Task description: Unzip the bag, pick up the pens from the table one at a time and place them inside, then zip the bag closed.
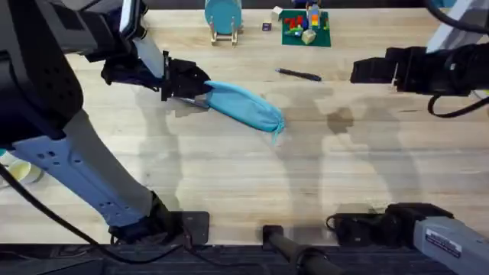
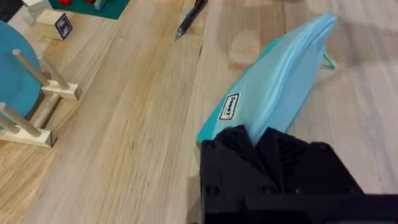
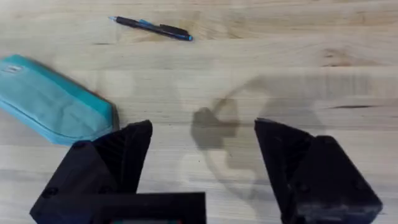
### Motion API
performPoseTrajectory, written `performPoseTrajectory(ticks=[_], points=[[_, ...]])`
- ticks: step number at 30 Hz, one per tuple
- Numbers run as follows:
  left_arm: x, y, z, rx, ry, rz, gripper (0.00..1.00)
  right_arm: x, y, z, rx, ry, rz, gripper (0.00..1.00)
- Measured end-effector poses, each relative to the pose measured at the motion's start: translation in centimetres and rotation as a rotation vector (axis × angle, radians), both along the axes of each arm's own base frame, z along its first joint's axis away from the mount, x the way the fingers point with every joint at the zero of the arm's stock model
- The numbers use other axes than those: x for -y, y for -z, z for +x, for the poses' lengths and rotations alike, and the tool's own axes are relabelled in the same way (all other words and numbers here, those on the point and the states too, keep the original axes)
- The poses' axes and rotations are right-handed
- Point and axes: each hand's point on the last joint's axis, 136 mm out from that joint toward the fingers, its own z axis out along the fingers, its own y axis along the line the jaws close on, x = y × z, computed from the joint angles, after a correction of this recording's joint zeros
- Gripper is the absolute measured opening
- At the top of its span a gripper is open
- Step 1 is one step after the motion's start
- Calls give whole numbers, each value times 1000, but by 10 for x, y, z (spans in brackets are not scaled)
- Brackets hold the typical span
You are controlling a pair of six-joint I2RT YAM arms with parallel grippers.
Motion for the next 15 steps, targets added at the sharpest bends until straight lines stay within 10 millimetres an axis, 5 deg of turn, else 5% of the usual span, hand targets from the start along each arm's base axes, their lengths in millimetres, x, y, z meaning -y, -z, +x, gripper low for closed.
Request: performPoseTrajectory(ticks=[15], points=[[0,1,3,16,-1,4,44,-13,-4,2,4,14,100,997]])
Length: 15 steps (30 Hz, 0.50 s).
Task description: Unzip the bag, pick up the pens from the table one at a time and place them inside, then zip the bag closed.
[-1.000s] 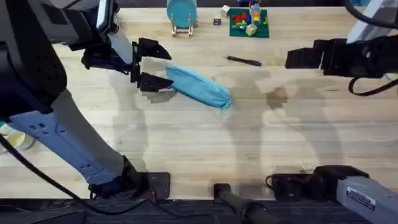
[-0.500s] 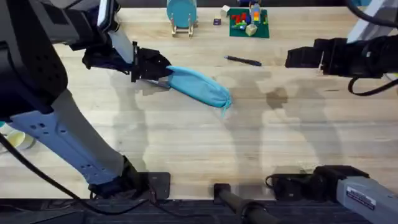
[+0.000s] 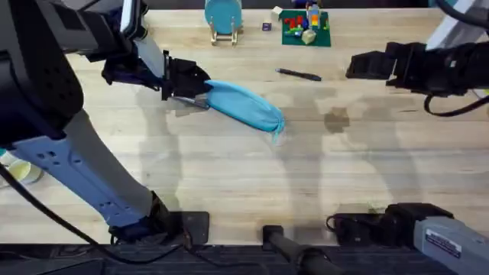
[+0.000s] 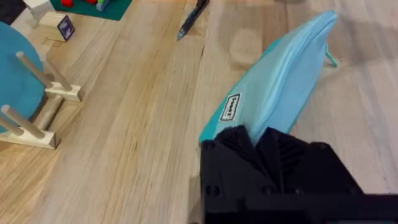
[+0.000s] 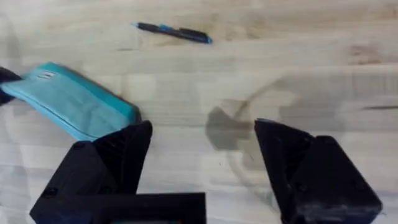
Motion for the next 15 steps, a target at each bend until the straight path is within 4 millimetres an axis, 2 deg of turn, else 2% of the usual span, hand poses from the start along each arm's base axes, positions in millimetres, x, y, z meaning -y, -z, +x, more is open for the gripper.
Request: performPoseTrajectory(ticks=[3,6,15], points=[[0,0,1,4,0,1,44,-4,-2,2,11,-13,18,997],[0,0,1,6,0,2,44,-12,1,-5,-19,-40,42,997],[0,1,3,21,2,6,44,-63,5,-22,-49,-158,15,997]])
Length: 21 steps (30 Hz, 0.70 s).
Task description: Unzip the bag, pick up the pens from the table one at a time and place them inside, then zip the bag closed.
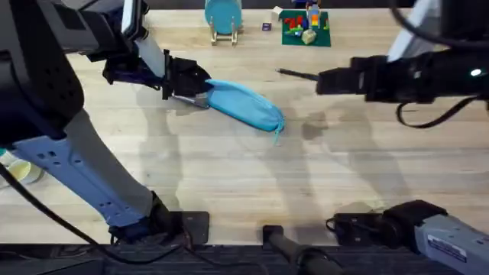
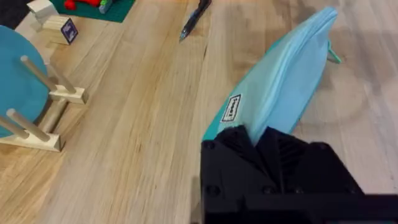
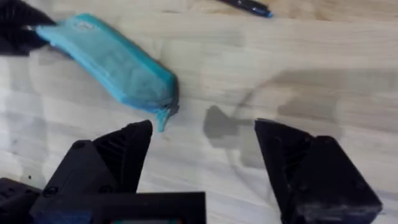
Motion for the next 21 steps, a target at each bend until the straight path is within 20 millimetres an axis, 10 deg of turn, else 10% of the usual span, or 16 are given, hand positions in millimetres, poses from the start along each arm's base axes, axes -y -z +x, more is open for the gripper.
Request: performPoseTrajectory(ticks=[21], points=[[0,0,0,0,0,0,43,-53,22,-44,-46,208,-39,998]])
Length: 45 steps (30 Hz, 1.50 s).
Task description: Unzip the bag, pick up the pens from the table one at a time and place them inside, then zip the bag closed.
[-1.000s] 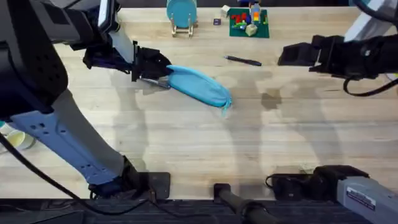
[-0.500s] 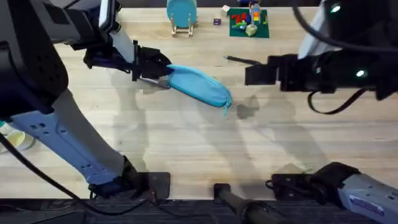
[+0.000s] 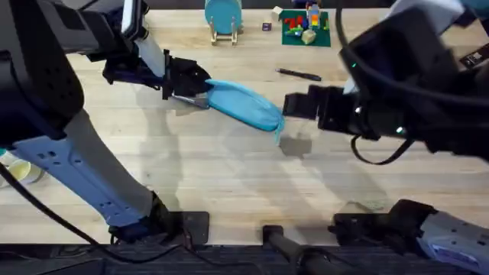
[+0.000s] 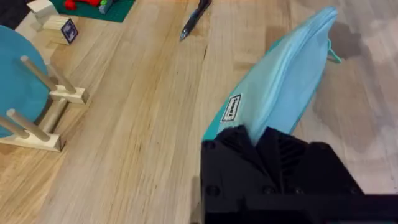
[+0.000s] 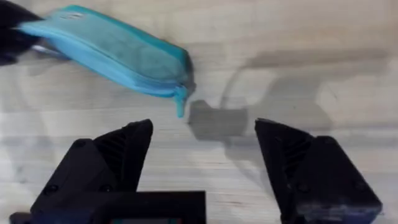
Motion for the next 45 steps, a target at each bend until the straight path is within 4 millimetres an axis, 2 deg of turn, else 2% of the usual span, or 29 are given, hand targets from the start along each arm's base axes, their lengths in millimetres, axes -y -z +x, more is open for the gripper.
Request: performPoseTrajectory(ticks=[6,11,16,23,29,34,40,45], points=[[0,0,0,0,0,0,43,8,23,-10,-42,55,-30,997],[0,0,0,0,0,0,43,11,30,-11,-50,86,-26,998],[0,0,0,0,0,0,43,0,37,-3,-45,100,8,998],[0,0,0,0,0,0,43,-10,69,-2,-138,85,-42,998],[0,0,0,0,0,0,43,-29,84,11,-137,31,-33,996],[0,0,0,0,0,0,43,-33,98,15,-154,-13,-70,996],[0,0,0,0,0,0,43,-44,101,21,-142,-93,-49,991],[0,0,0,0,0,0,42,-41,101,25,-158,-141,-30,957]])
